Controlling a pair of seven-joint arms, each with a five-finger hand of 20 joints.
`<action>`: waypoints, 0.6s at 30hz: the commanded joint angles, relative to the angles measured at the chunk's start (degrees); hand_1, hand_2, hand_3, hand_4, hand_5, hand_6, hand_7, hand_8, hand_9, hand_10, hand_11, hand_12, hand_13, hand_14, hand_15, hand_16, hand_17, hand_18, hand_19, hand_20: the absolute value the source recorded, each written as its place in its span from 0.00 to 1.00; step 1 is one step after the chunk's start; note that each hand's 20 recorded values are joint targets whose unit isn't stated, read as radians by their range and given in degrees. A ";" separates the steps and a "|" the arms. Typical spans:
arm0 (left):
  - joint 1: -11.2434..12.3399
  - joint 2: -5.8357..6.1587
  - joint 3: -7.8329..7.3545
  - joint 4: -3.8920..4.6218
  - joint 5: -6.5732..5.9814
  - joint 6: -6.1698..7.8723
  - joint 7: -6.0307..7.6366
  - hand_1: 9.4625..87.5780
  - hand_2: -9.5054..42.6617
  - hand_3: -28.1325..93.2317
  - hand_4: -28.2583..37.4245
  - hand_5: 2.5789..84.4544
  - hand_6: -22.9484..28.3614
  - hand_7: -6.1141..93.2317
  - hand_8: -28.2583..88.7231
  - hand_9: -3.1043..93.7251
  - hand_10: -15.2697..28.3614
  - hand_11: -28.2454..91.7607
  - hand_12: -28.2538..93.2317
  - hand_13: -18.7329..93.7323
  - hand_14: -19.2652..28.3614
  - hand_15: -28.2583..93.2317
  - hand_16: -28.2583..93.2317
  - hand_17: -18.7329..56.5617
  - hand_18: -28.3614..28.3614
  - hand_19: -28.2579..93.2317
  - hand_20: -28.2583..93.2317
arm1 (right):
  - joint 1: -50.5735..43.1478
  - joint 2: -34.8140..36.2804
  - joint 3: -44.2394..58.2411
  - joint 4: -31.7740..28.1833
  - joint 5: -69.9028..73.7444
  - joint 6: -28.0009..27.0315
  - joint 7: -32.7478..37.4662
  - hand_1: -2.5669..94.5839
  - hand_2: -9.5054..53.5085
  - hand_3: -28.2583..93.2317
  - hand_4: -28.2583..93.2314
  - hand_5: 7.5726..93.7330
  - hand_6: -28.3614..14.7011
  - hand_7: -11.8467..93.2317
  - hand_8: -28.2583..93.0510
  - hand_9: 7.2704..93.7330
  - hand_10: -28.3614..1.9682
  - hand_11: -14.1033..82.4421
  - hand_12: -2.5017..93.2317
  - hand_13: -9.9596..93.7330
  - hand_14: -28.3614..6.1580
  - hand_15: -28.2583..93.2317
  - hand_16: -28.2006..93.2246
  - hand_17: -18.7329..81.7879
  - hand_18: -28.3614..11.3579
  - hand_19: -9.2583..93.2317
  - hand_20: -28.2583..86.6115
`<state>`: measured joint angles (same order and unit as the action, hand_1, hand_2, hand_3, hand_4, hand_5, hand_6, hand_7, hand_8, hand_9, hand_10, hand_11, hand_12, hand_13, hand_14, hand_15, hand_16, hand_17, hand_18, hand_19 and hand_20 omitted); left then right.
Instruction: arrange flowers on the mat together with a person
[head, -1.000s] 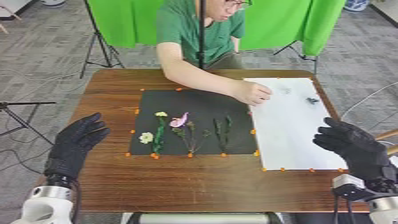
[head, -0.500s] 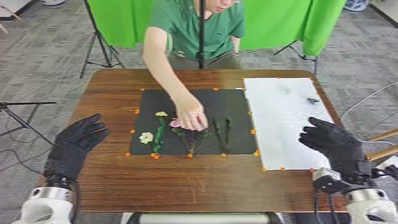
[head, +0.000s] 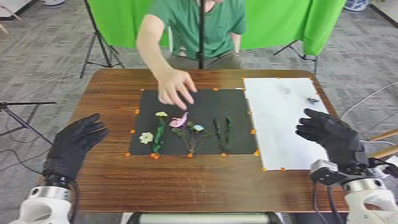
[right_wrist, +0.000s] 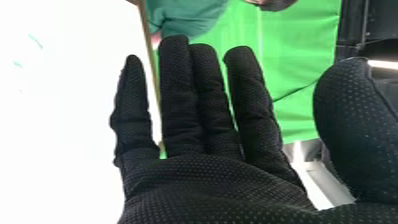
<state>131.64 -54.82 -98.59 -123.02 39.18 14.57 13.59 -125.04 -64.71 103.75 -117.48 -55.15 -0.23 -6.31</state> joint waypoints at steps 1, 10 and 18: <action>0.32 0.53 0.01 0.02 0.24 -0.54 -0.37 0.26 0.33 0.81 0.10 0.51 0.56 0.31 0.16 0.42 0.72 0.53 0.38 0.46 0.78 0.63 0.23 0.22 0.92 0.69 0.30 | 0.75 1.43 -0.91 -0.33 -0.29 1.21 -0.33 0.22 0.22 0.96 0.05 0.48 0.57 0.34 0.14 0.49 0.42 0.37 0.28 0.50 0.45 0.55 0.42 0.32 0.18 0.61 0.50; 0.76 0.26 -0.17 -0.02 0.00 0.07 -0.42 0.26 0.33 0.81 0.10 0.51 0.56 0.31 0.16 0.42 0.72 0.53 0.38 0.46 0.78 0.63 0.23 0.22 0.92 0.69 0.30 | 2.92 3.42 -3.21 0.06 -0.88 3.08 -0.15 0.22 0.22 0.96 0.05 0.48 0.57 0.34 0.14 0.49 0.43 0.37 0.28 0.50 0.45 0.55 0.42 0.33 0.18 0.61 0.50; 2.67 0.11 -1.08 -0.74 -0.31 0.85 -0.60 0.26 0.33 0.81 0.10 0.51 0.56 0.31 0.16 0.42 0.71 0.53 0.38 0.46 0.78 0.63 0.23 0.22 0.92 0.69 0.30 | 9.47 12.75 -7.69 4.10 -17.17 11.54 -0.91 0.25 0.16 0.95 0.04 0.48 0.59 0.34 0.13 0.50 0.45 0.38 0.28 0.52 0.47 0.56 0.42 0.35 0.20 0.65 0.51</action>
<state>132.42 -54.45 -99.09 -123.43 39.13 14.67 13.61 -121.15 -60.31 98.81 -116.65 -57.21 3.68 -6.48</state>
